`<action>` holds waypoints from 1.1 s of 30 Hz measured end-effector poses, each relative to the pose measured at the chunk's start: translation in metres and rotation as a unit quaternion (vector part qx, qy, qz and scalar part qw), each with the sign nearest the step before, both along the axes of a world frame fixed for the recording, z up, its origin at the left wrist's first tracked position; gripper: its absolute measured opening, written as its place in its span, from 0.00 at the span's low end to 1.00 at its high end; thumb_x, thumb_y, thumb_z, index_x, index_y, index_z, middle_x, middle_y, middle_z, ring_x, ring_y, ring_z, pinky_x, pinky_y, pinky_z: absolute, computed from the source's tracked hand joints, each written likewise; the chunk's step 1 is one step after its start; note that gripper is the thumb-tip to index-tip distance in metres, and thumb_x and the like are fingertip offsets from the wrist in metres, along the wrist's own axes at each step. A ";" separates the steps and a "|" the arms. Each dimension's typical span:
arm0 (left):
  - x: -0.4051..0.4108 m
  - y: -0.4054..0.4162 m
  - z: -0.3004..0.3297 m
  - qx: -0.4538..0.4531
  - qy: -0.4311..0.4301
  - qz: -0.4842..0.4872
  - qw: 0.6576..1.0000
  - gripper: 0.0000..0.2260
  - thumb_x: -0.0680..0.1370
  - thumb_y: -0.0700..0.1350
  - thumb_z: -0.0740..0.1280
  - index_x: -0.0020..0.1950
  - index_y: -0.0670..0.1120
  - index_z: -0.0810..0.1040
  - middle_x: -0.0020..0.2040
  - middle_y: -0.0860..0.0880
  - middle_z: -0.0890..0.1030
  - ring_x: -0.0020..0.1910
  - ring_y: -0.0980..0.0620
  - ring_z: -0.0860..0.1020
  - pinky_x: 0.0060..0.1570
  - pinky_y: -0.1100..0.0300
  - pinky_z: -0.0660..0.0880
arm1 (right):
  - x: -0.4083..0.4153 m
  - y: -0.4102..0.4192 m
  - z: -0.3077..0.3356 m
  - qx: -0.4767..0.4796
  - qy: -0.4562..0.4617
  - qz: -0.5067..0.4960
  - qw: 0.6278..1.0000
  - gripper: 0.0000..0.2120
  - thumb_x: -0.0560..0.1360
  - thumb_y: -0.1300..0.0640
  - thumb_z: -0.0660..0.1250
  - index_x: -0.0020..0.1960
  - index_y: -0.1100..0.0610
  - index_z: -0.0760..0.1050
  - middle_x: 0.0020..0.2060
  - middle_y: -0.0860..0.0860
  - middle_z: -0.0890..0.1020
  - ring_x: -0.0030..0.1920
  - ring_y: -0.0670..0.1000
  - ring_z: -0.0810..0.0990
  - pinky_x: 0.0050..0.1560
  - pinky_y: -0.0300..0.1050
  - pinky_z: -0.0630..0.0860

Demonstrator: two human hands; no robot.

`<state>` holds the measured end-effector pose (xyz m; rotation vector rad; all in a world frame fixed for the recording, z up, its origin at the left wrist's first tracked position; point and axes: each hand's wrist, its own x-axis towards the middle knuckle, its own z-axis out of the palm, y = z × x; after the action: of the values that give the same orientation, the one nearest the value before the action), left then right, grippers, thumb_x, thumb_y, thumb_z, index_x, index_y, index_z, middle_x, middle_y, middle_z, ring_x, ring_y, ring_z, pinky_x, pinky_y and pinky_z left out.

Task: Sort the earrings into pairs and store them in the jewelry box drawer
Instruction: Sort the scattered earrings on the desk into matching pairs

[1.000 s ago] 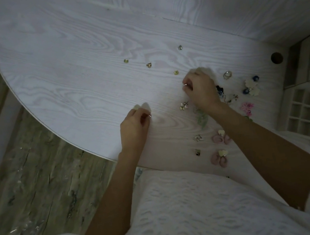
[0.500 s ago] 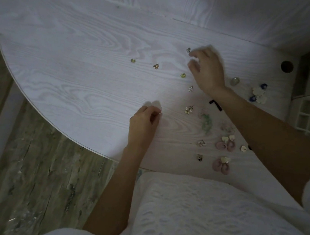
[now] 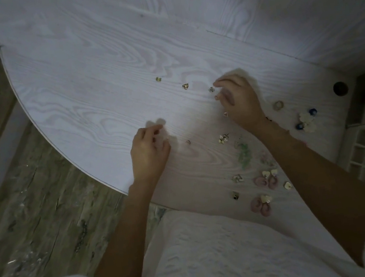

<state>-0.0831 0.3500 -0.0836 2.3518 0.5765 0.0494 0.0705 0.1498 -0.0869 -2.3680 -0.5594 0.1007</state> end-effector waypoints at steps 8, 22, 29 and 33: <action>0.004 -0.001 -0.003 -0.008 0.027 -0.032 0.999 0.09 0.72 0.41 0.69 0.51 0.47 0.79 0.45 0.49 0.79 0.40 0.58 0.73 0.42 0.62 0.70 | -0.001 -0.057 0.006 -0.056 0.018 -0.129 0.990 0.18 0.70 0.73 0.58 0.57 0.62 0.76 0.55 0.61 0.77 0.53 0.60 0.76 0.54 0.50 0.74; 0.046 -0.011 -0.009 -0.003 -0.001 -0.064 0.998 0.05 0.73 0.42 0.70 0.49 0.46 0.80 0.44 0.48 0.80 0.42 0.54 0.76 0.43 0.64 0.68 | -0.008 -0.031 0.004 -0.090 0.040 -0.067 0.993 0.04 0.71 0.65 0.65 0.42 0.64 0.79 0.41 0.59 0.79 0.42 0.57 0.76 0.42 0.44 0.68; 0.045 -0.008 -0.006 -0.030 0.021 -0.084 0.996 0.07 0.73 0.40 0.69 0.50 0.47 0.80 0.46 0.49 0.80 0.43 0.53 0.77 0.46 0.61 0.73 | -0.009 -0.019 -0.003 -0.033 0.071 -0.079 0.994 0.08 0.72 0.67 0.64 0.46 0.61 0.80 0.41 0.57 0.82 0.40 0.52 0.77 0.40 0.36 0.65; 0.038 -0.002 -0.008 -0.084 0.018 -0.052 0.995 0.10 0.72 0.38 0.69 0.52 0.48 0.79 0.45 0.52 0.81 0.44 0.54 0.79 0.52 0.55 0.76 | -0.013 -0.019 -0.003 -0.019 0.070 -0.074 0.995 0.11 0.71 0.70 0.61 0.46 0.62 0.80 0.43 0.58 0.80 0.41 0.50 0.74 0.36 0.30 0.63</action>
<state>-0.0446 0.3484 -0.0914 2.2178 0.4562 -0.0850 0.0575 0.1310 -0.0894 -2.4074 -0.3162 0.2099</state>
